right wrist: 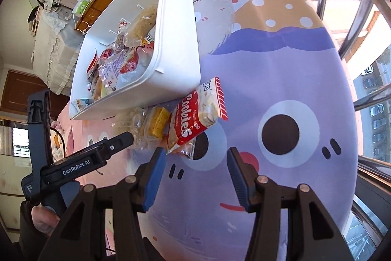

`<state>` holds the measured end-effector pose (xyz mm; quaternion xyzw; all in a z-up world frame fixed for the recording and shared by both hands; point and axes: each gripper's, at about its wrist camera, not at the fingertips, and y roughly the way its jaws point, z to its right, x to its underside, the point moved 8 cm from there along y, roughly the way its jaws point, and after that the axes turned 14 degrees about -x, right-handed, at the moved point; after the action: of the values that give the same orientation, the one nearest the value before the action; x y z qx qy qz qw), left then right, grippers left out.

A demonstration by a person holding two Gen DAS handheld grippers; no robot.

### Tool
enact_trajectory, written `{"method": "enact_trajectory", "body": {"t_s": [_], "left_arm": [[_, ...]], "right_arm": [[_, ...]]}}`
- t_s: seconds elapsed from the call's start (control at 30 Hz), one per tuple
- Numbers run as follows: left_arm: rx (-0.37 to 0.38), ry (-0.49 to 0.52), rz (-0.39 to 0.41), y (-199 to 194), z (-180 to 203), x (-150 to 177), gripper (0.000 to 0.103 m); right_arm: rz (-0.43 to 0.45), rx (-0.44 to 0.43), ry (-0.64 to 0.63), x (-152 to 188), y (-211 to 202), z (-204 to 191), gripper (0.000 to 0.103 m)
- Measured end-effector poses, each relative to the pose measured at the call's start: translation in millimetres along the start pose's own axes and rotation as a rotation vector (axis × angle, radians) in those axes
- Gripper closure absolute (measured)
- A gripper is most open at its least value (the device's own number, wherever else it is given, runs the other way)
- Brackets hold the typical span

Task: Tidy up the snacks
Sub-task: 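Grasp the clear bread bag with the left tool while the right tool grasps the Cookies packet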

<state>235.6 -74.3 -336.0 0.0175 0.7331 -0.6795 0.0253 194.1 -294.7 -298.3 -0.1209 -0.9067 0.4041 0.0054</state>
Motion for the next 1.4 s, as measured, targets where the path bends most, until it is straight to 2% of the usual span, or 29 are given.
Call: {"method": "enact_trajectory", "body": {"t_s": [0.4,0.63,0.83,1.1,1.13,1.17,1.4], "left_arm": [[-0.017,0.014,-0.015,27,38,-22,0.011],[-0.024,0.022,-0.019,42,55,-38,0.011],[-0.036,0.04,0.012,47,57,-54,0.011],[-0.048,0.081,0.036,36,72,-57,0.033],[-0.043,0.081,0.03,35,74,-56,0.034],[-0.065,-0.004,0.077,33,71,-56,0.035],[-0.07,0.012,0.062,24,70,-42,0.035]], "right_arm": [[-0.01,-0.009,-0.005,-16,25,5,0.067],[0.008,-0.052,0.03,-21,31,12,0.073],[0.029,-0.046,0.036,-24,28,16,0.08],[0.038,-0.02,0.039,-22,20,18,0.087],[0.038,-0.016,0.042,-21,20,18,0.087],[0.04,-0.016,0.044,-20,18,17,0.088],[0.065,0.013,0.024,-16,4,12,0.091]]}}
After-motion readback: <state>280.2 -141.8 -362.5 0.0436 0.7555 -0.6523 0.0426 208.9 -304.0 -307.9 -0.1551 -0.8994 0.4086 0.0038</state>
